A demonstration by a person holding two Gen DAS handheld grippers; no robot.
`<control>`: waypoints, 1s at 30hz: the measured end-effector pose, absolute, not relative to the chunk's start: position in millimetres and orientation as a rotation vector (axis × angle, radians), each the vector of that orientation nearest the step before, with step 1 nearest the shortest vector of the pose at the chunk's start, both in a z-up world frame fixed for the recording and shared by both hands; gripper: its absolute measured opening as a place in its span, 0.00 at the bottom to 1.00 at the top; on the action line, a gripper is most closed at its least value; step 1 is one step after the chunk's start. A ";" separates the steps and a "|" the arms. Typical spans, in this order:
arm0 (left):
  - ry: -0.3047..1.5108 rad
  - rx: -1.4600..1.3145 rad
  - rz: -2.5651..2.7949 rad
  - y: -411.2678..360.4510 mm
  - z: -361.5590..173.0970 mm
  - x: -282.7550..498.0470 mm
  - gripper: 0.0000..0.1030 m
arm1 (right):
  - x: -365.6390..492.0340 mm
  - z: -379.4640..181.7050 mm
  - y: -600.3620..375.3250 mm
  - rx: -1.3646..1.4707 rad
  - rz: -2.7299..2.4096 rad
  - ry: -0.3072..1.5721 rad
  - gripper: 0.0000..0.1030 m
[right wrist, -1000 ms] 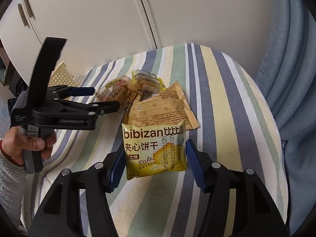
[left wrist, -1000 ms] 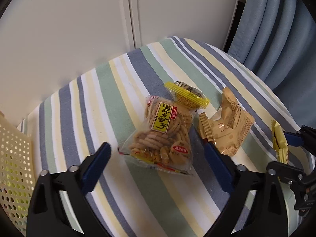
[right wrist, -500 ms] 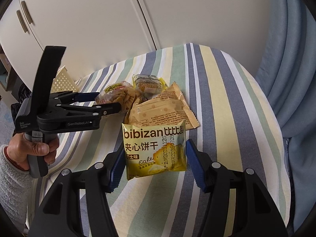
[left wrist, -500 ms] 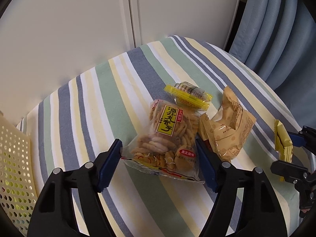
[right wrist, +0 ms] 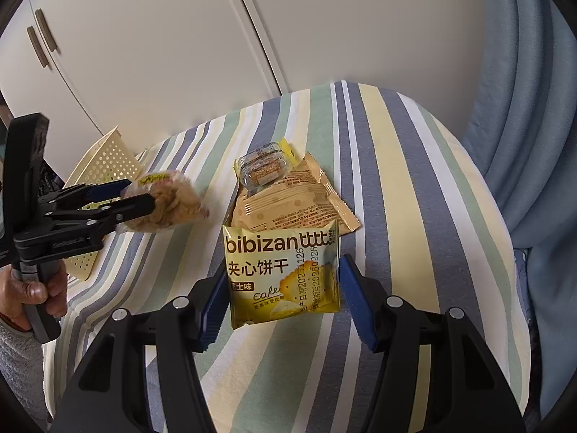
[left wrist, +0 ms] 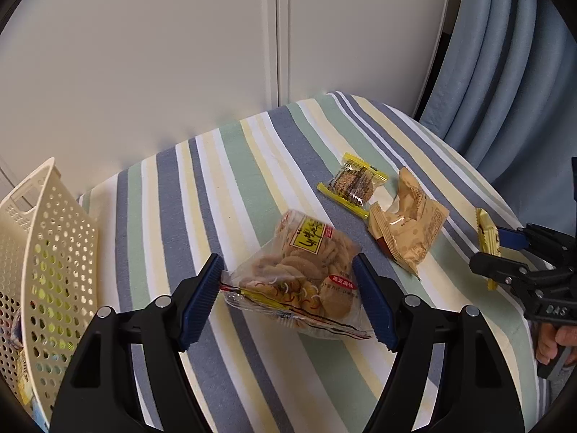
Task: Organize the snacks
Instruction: 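Grasp the clear bag of round cookies with the left tool and lift it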
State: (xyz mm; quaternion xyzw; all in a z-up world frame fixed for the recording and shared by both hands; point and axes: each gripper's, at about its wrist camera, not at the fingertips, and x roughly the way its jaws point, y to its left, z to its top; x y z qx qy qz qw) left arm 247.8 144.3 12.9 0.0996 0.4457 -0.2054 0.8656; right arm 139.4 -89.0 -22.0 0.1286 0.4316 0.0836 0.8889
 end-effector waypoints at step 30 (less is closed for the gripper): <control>1.052 0.375 -0.462 111.1 -46.4 261.6 0.97 | 140.2 -24.0 -93.6 0.292 0.194 0.900 0.57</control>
